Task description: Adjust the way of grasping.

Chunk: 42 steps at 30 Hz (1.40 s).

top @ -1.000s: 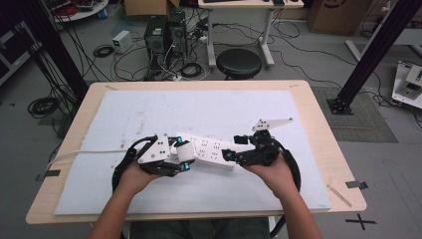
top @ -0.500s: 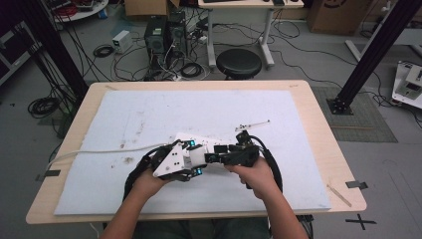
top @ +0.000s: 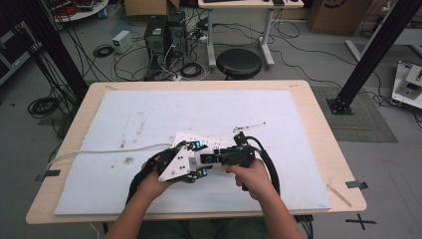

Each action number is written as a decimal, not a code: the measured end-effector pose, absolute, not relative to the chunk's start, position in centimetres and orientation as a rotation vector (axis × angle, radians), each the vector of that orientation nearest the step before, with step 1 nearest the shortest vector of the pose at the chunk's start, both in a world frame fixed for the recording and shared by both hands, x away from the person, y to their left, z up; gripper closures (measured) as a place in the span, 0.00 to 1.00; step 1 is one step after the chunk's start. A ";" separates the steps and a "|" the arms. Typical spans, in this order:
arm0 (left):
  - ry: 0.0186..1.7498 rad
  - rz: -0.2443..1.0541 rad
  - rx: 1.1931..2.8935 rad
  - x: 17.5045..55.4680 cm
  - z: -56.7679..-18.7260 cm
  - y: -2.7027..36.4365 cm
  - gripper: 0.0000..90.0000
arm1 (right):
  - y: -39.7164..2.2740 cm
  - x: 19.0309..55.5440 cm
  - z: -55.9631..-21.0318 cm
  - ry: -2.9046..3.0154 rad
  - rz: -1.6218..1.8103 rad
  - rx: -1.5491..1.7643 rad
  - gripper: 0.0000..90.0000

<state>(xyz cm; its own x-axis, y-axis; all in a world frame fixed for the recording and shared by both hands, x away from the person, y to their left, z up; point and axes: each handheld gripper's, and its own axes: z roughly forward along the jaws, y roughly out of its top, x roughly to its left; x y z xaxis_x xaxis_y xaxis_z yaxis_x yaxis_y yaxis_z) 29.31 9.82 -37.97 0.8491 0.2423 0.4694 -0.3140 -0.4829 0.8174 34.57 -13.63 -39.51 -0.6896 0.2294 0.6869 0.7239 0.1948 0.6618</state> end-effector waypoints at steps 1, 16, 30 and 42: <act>-0.056 0.668 1.966 29.3 -38.0 9.7 0.47 | -13.6 34.6 -39.6 -2.034 -1.511 -0.887 0.52; 0.020 0.713 2.007 29.5 -37.8 9.6 0.25 | -14.1 34.6 -39.7 -2.014 -1.505 -0.875 0.70; 0.260 0.675 1.912 29.9 -34.7 14.9 0.18 | -16.8 34.8 -37.7 -2.084 -1.648 -0.940 0.70; 0.443 0.612 1.872 30.4 -33.9 19.6 0.18 | -16.7 35.6 -35.8 -2.231 -1.707 -0.989 0.70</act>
